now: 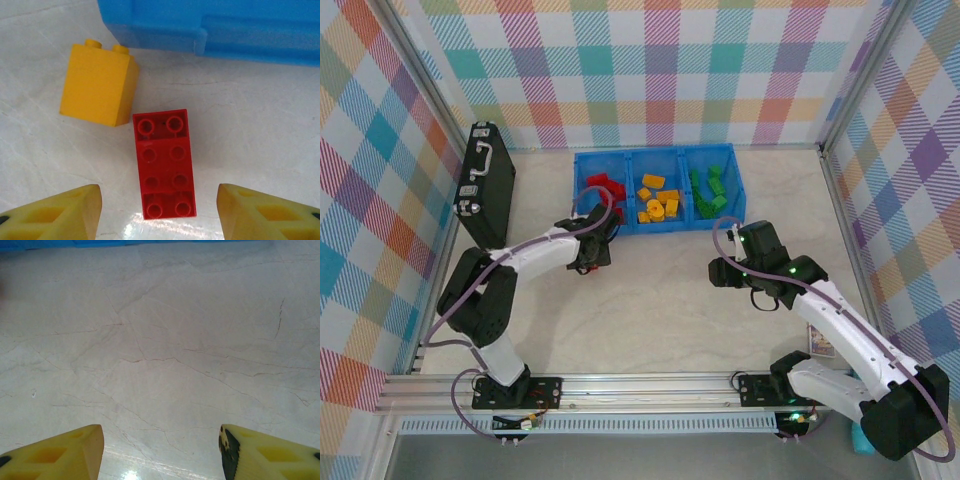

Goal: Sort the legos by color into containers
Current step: Pick up the lego from the center of the table, then place the lego in the container.

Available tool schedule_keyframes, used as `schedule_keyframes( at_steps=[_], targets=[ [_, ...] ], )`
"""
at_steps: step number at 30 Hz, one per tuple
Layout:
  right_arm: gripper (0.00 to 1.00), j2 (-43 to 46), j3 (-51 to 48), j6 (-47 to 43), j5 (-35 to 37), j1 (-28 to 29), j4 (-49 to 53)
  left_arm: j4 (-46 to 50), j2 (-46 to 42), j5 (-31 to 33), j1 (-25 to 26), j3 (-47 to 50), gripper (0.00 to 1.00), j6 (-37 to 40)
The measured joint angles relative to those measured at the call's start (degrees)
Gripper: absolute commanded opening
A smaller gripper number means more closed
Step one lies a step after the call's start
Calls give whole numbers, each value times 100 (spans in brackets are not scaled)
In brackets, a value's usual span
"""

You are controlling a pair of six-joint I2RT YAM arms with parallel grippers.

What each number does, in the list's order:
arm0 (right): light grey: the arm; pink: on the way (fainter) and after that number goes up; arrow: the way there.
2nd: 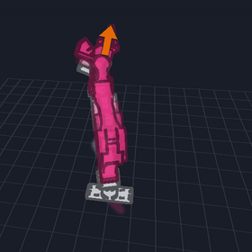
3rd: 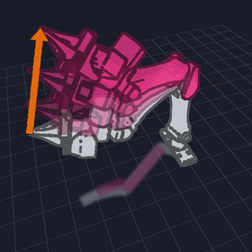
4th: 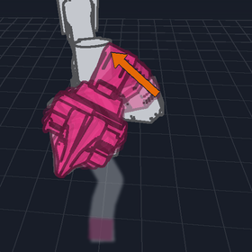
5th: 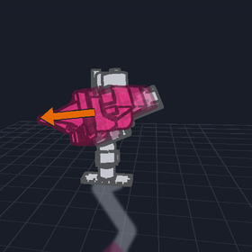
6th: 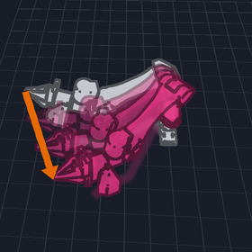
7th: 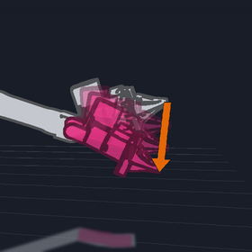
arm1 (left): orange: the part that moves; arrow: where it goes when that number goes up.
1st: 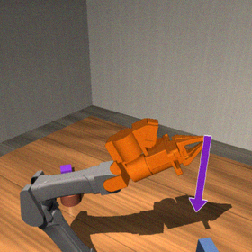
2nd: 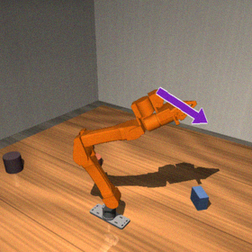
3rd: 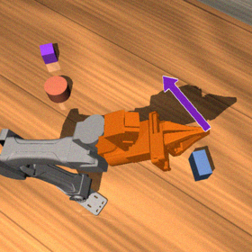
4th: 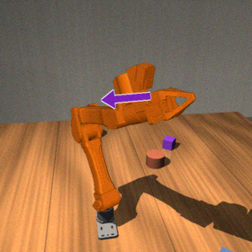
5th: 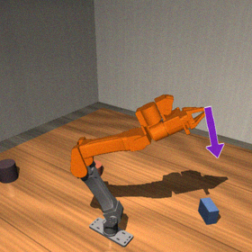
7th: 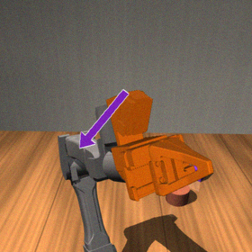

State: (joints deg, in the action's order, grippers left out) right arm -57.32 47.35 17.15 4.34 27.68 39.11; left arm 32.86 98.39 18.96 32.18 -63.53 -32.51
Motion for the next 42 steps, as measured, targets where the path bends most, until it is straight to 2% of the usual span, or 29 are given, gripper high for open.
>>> schedule_keyframes(
  at_steps=[7,14,18,26,34,42],
  targets=[
    [63,-2,0,0,2,0,-9,-166,407,-26,0,0,60,-116],
    [63,-59,0,0,7,0,-13,-389,629,-157,0,28,30,-216],
    [63,-63,0,0,7,0,-15,-409,614,-177,0,28,23,-212],
    [63,-114,0,2,-37,0,-28,-83,391,-219,0,-293,22,103],
    [62,-271,0,52,-162,2,-107,9,308,-197,-79,-1969,22,761],
    [63,-275,0,42,-190,0,-111,-238,1252,-492,-647,-2796,26,951]
  ],
)
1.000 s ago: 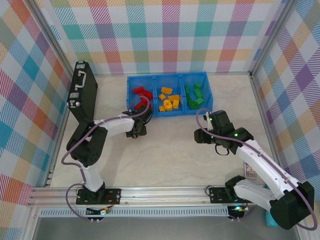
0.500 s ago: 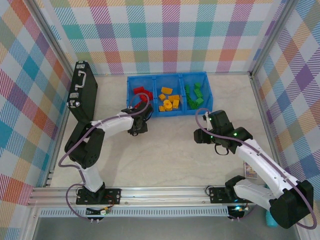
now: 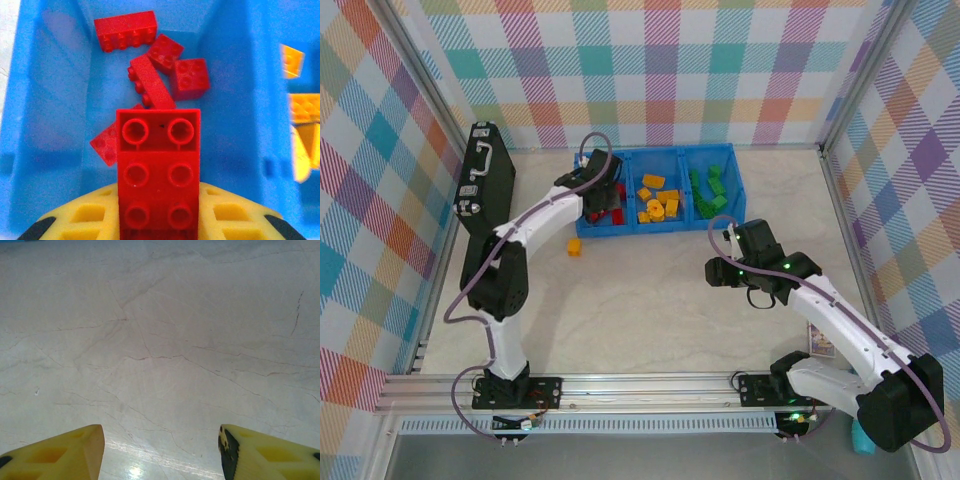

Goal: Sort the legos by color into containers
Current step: Place the lego in the container, then pick up the lego from the middle-left of the table.

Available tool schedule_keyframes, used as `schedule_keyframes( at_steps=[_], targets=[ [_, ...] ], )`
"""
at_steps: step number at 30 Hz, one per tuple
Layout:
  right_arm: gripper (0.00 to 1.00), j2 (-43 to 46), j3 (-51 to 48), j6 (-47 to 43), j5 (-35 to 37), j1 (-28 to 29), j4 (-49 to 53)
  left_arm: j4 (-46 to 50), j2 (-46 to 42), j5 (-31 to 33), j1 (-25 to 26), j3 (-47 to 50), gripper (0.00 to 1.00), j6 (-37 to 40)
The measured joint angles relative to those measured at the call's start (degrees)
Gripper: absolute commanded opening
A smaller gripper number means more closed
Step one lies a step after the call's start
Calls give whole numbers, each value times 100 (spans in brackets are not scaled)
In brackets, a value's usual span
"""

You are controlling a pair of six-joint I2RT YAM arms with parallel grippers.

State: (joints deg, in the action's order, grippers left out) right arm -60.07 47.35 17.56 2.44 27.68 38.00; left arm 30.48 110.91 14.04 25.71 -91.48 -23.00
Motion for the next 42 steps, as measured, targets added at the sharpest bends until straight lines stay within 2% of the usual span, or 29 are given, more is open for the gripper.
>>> schedule_keyframes(
  at_steps=[2,5,8,11,17,21,24,28,32,36,42],
  targets=[
    [62,2,0,0,-24,0,0,-11,358,-96,-111,-223,28,15],
    [62,2,0,2,-127,2,0,2,807,-234,-203,-566,36,39],
    [63,0,0,24,-232,68,-7,48,1029,-321,-256,-846,52,81],
    [63,-50,2,138,-258,291,-92,96,1051,-407,-284,-1051,63,151],
    [64,-804,249,610,-55,1318,-562,240,778,-507,-315,-1338,66,321],
    [69,-1954,876,960,249,2103,-1034,595,-90,-527,-339,-1338,69,490],
    [75,-3112,1718,1180,498,2592,-1464,765,-1263,-535,-483,-1217,79,595],
    [86,-4520,2839,1440,691,3005,-1980,1032,-3222,-634,-1130,-813,84,745],
    [90,-5796,4181,1635,933,3252,-2022,1539,-4444,-590,-1574,-568,84,942],
    [91,-6620,5219,1764,1215,3383,-1932,1954,-4942,-656,-1606,-44,84,1106],
    [91,-7713,6900,1888,1722,3445,-1355,2374,-4948,-538,-1314,702,85,1145]
  ],
)
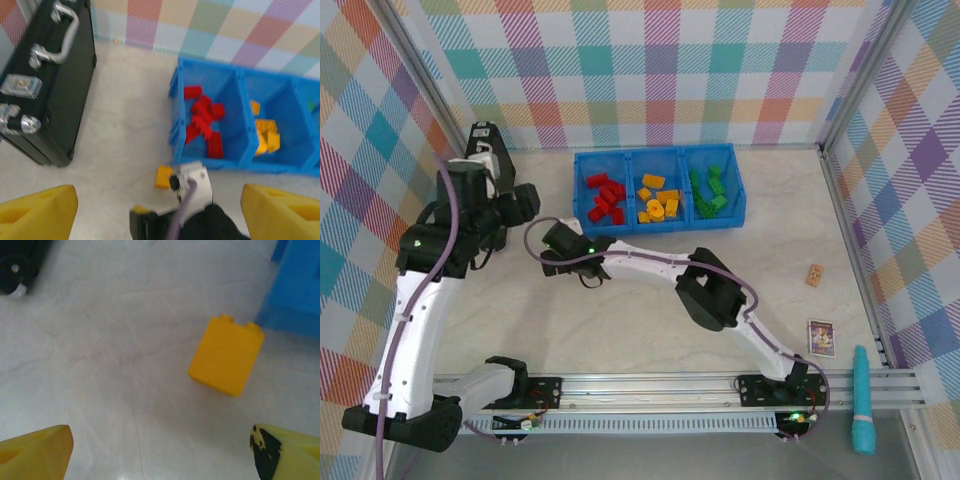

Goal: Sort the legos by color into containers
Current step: Pick up the lego from the middle-left of the table.

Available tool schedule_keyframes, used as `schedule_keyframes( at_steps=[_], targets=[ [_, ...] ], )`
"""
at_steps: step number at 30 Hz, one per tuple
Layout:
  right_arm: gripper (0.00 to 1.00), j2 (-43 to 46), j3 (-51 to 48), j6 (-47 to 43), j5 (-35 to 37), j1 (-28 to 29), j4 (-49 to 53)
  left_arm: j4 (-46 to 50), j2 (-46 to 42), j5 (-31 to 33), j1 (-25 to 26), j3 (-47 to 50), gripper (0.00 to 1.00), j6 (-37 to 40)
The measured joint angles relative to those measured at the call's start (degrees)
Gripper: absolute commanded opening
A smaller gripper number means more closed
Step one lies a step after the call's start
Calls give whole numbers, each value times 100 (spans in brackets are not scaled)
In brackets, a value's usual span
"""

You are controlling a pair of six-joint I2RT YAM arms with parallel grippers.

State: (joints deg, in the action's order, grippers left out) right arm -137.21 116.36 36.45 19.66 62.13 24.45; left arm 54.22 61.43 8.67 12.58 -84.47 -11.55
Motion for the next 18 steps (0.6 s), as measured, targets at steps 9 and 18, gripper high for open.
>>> schedule_keyframes(
  at_steps=[9,18],
  targets=[
    [89,-1010,1499,151,789,-35,1349,175,-428,328,205,28,85,98],
    [74,-1185,1733,208,944,-229,1554,284,-529,435,278,-2,86,146]
  ],
)
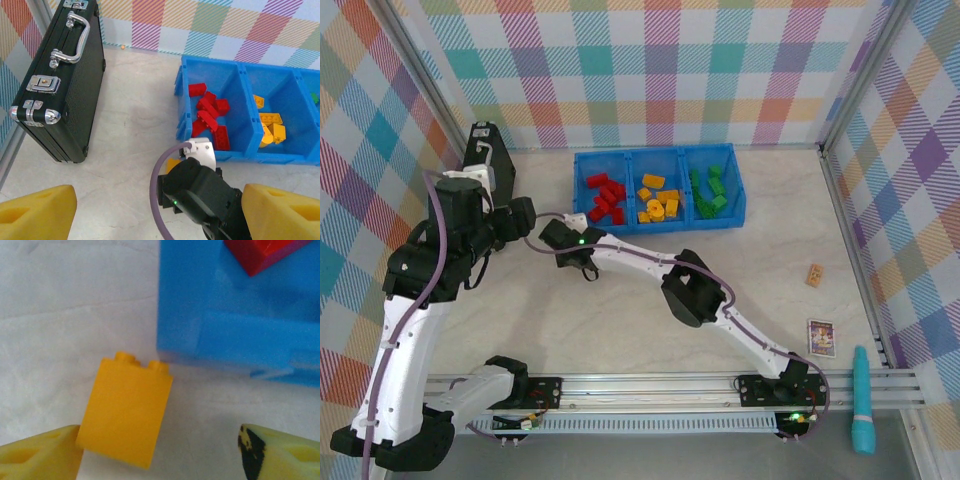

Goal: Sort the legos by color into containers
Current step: Pick up the lego from the middle-left of the table, then place the lego in the container.

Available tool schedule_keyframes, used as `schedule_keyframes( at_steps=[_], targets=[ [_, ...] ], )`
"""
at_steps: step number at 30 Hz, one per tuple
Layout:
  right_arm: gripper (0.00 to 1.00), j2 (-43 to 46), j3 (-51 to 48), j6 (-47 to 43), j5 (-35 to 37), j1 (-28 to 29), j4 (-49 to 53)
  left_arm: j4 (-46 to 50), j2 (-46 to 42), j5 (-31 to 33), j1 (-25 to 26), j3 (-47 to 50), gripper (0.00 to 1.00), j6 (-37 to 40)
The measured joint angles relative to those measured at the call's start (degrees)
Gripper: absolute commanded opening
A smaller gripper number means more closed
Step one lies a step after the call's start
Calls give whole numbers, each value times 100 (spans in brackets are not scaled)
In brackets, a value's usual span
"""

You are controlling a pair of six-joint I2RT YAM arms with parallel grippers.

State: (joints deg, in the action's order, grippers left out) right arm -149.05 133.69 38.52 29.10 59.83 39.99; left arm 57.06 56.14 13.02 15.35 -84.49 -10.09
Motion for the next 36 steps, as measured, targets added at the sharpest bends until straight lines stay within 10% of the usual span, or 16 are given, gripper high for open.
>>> schedule_keyframes(
  at_steps=[19,28,36],
  targets=[
    [31,-46,-107,-155,-87,-229,-125,-22,-17,15,2,50,86,76],
    [29,2496,-3532,-538,-470,-251,-363,-177,-282,-9,2,774,86,74],
    [31,4734,-4411,-1237,-308,-505,-188,-584,-435,-166,2,1290,86,101]
  ],
)
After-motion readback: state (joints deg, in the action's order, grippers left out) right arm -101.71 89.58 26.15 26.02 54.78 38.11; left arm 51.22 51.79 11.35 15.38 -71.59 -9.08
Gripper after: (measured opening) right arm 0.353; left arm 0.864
